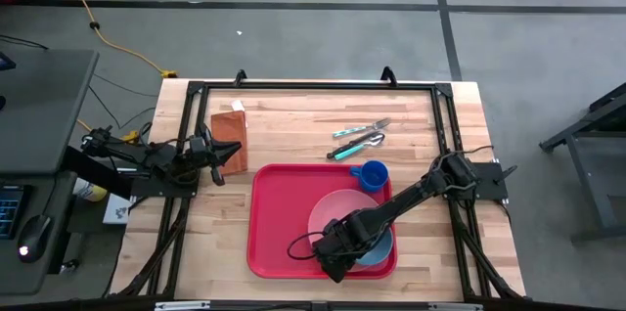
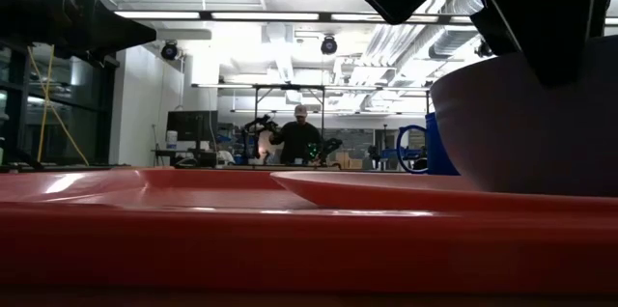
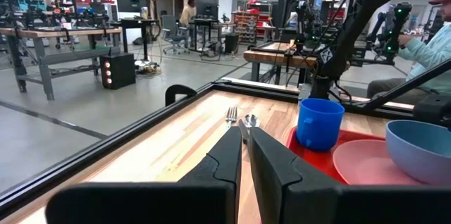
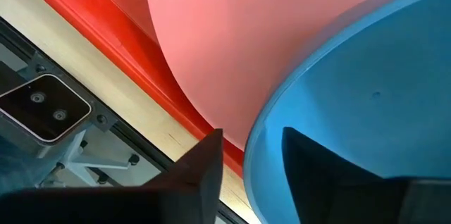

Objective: Set up tray
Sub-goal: Put the orange napkin on the red serving tray

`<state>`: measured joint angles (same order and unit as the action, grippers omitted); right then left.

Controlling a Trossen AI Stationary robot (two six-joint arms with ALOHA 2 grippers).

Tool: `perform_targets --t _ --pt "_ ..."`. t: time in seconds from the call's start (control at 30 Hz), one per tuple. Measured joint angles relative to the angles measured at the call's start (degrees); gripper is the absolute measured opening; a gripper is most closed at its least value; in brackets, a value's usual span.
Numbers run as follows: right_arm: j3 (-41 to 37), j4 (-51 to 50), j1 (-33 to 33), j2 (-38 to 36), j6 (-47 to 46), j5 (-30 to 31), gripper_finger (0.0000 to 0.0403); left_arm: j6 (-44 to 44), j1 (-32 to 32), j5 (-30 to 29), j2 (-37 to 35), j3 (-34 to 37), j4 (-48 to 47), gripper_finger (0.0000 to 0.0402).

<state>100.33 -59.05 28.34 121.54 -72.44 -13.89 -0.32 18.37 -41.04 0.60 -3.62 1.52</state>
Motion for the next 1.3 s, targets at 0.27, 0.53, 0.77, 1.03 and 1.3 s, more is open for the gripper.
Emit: perform_targets --t 0.27,0.53,0.77,1.03,1.3 --pt "0.0 -0.7 0.0 -3.9 -0.4 2.9 0.0176 0.0 0.0 0.0 0.0 0.0 0.0 0.0060" --pt "0.1 -0.1 -0.3 -12.1 -0.4 13.7 0.0175 0.0 0.0 0.1 0.0 0.0 0.0 0.0060" --pt "0.1 0.6 -1.5 -21.8 3.4 29.5 0.0168 0.0 0.0 0.1 0.0 0.0 0.0 0.0060" --pt "0.1 -0.8 -3.9 -34.6 14.2 49.2 0.0168 0.0 0.0 -1.6 0.0 0.0 0.0 0.0060" --pt "0.1 -7.9 -5.0 -49.0 24.4 61.0 0.0167 -0.8 0.0 -3.1 0.0 0.0 0.0 0.0060"
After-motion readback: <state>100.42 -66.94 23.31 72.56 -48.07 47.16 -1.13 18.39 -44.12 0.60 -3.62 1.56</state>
